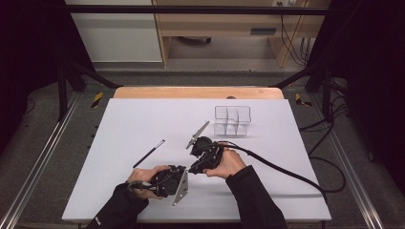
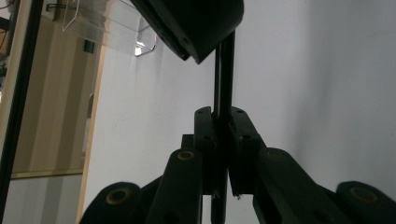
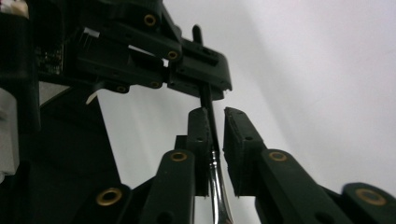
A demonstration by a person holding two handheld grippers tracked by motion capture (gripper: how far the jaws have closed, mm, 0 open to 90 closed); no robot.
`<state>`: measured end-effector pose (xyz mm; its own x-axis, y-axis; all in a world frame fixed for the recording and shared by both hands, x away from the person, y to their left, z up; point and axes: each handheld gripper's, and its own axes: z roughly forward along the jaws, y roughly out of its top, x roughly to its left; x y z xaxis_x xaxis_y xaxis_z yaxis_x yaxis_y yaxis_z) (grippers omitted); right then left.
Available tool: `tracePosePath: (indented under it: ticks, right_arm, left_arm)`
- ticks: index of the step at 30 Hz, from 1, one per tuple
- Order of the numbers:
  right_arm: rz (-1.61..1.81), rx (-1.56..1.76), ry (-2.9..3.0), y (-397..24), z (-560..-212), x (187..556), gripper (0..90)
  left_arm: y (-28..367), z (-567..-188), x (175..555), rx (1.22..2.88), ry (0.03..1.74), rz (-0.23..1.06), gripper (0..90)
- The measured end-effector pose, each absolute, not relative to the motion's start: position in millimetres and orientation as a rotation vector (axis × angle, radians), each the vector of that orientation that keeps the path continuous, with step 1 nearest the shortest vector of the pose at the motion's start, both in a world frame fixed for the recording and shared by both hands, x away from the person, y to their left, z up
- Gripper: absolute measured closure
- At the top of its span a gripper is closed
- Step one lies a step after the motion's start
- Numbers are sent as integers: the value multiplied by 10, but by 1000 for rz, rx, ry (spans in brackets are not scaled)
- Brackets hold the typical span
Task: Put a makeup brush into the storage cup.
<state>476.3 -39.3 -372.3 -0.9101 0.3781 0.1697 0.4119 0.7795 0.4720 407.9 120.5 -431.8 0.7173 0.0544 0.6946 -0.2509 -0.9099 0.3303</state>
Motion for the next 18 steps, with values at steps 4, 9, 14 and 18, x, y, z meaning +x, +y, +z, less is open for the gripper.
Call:
tracePosePath:
  ticks: [4,9,14,18]
  right_arm:
    - [-894,-682,-2932,-445,-3650,4760,714]
    - [-1086,-763,-2976,-530,-3520,4752,588]
    - [-1260,-828,-2995,-608,-3422,4737,410]
    - [-1358,-892,-2989,-674,-3400,4729,329]
  left_arm:
    - [1230,-4303,4087,2511,-109,1022,830]
    - [1266,-4290,4104,2521,-57,1003,830]
    - [1316,-4294,4123,2498,39,949,830]
    - [1360,-4304,4149,2468,127,922,830]
